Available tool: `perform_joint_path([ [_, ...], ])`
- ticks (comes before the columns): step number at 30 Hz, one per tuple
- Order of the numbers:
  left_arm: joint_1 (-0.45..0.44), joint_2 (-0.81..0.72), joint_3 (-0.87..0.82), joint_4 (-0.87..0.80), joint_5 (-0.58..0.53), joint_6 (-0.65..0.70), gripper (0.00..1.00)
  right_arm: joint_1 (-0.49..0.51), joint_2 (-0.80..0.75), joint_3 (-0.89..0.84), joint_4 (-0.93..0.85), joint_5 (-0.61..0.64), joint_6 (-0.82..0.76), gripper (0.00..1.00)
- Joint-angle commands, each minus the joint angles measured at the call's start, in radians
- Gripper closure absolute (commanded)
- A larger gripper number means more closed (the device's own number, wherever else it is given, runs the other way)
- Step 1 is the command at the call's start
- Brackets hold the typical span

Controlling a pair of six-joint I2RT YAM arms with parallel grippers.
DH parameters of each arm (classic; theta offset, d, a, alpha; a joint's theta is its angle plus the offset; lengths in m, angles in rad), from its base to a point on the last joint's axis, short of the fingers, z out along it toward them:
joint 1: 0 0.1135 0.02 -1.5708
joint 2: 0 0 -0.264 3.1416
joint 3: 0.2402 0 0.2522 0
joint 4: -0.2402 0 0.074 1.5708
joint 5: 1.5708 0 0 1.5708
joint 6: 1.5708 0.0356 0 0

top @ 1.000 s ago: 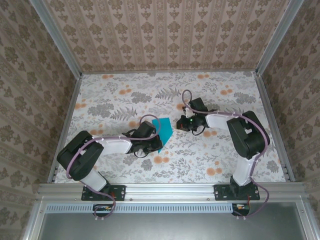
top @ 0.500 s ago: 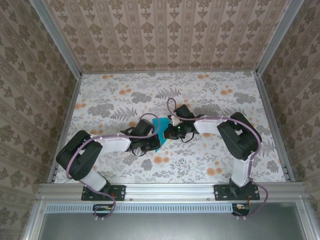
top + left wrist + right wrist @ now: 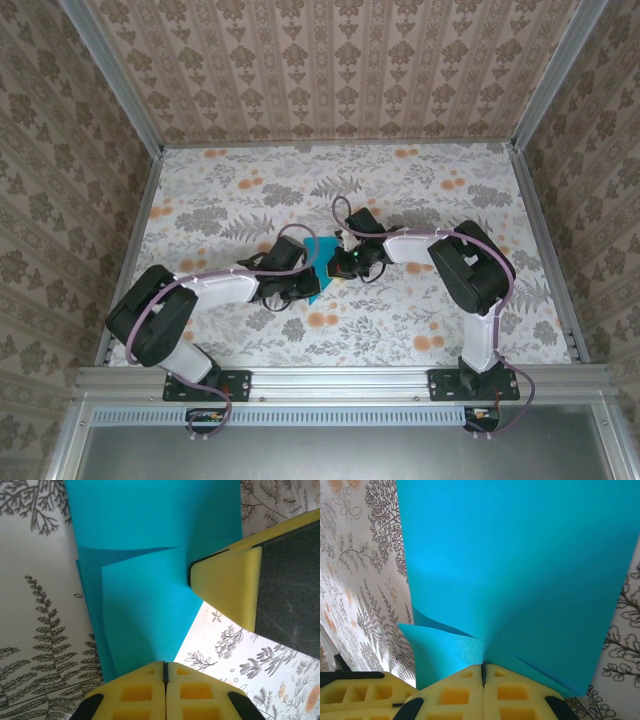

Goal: Fold a paper plane with a square sheet of paper (pick it up from the middle)
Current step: Third fold the triangle at the center of the table.

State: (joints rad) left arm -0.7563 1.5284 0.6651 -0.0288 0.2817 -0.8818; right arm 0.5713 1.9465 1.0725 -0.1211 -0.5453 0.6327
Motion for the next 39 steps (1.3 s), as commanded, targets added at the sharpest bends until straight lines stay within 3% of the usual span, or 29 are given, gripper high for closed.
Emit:
perform_joint_path([
  [1,0.011,0.024,0.047,0.026,0.022,-0.015,0.94,-0.012,0.043,0.0,-0.08,0.084,0.013,1.0],
  [14,0.014,0.109,-0.011,0.079,0.083,-0.044,0.98,-0.014,0.054,0.005,-0.104,0.092,0.012,1.0],
  [27,-0.017,0.011,-0.137,0.01,0.116,0.001,1.0,-0.031,0.089,0.021,-0.149,0.118,0.025,1.0],
  [39,-0.024,-0.093,-0.178,-0.113,0.076,0.026,1.0,-0.034,0.095,0.02,-0.153,0.125,0.032,1.0],
])
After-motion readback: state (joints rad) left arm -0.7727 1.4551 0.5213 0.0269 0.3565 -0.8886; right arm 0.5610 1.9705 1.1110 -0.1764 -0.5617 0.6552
